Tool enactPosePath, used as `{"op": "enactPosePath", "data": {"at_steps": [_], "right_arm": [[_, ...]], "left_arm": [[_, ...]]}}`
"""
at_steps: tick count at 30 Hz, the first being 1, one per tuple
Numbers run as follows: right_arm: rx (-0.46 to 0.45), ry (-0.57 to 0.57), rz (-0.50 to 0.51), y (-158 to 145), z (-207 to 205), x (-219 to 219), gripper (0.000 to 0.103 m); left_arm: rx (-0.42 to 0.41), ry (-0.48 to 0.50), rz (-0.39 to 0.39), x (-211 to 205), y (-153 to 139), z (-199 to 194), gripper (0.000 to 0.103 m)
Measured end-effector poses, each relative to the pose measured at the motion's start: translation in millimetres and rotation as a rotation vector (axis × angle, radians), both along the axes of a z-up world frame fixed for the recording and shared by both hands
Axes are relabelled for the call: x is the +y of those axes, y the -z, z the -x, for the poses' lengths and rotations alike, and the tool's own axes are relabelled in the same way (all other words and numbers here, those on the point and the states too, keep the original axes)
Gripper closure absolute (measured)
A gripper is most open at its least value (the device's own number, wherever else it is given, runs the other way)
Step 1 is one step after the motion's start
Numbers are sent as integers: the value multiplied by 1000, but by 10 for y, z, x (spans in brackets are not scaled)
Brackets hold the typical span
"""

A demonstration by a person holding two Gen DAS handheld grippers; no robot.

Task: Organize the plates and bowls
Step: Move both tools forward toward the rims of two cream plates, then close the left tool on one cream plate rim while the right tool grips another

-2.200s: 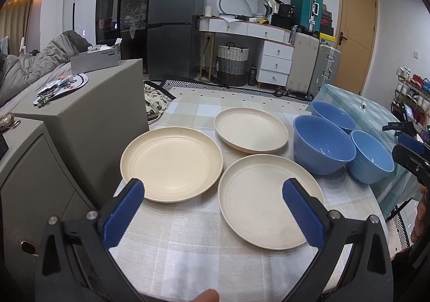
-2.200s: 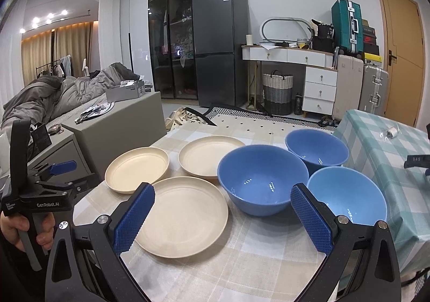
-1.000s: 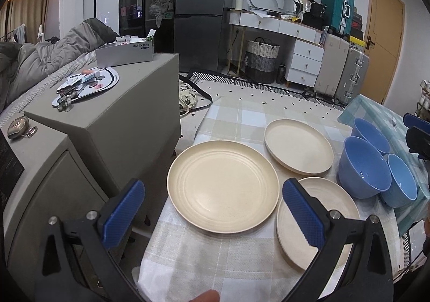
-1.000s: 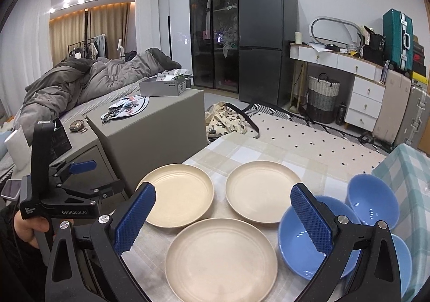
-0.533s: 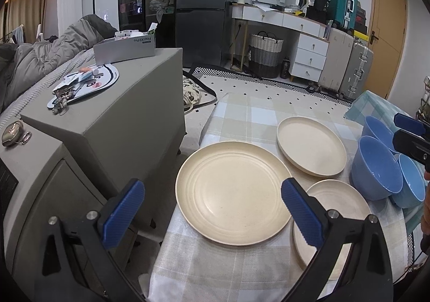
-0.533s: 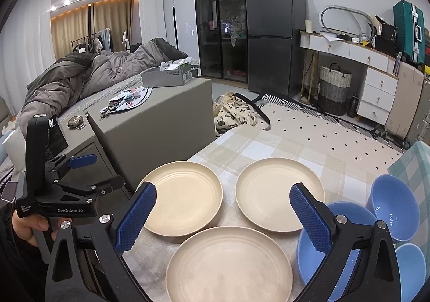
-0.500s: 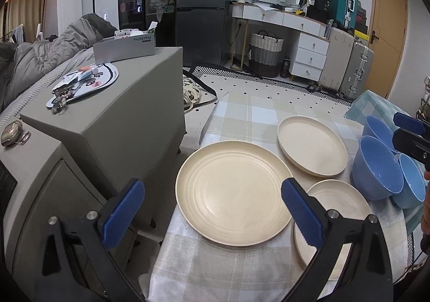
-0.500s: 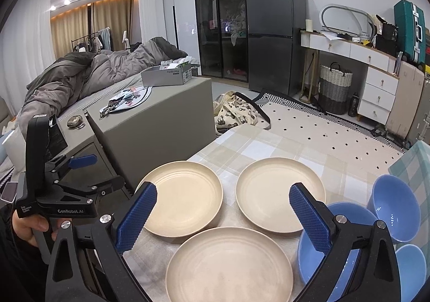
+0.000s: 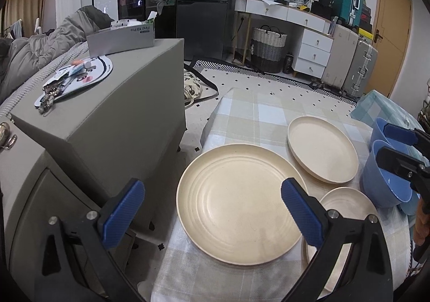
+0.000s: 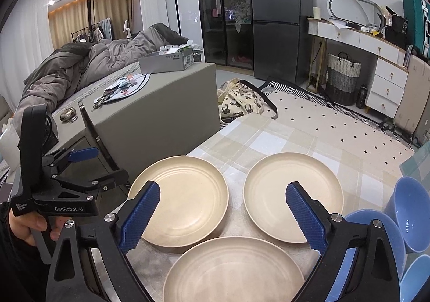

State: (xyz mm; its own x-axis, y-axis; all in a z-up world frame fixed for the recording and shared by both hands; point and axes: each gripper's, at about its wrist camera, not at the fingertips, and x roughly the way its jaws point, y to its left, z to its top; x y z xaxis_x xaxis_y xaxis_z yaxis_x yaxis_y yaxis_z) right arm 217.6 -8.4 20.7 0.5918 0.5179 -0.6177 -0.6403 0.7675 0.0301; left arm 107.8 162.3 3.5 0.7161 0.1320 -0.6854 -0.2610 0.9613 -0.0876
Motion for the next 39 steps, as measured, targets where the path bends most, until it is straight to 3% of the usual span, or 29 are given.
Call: {"op": "enactPosePath", "data": {"at_steps": [20, 24, 32, 39], "right_arm": [[142, 8, 81, 696, -483, 387, 21], [179, 5, 88, 839, -578, 464, 25], [232, -3, 120, 1105, -652, 588, 31], [270, 6, 130, 1244, -729, 598, 37]], "left_arm": [[154, 4, 44, 322, 627, -276, 9], [197, -6, 101, 450, 783, -252, 15], [225, -11, 129, 502, 883, -213, 22], [248, 8, 157, 495, 929, -223, 35]]}}
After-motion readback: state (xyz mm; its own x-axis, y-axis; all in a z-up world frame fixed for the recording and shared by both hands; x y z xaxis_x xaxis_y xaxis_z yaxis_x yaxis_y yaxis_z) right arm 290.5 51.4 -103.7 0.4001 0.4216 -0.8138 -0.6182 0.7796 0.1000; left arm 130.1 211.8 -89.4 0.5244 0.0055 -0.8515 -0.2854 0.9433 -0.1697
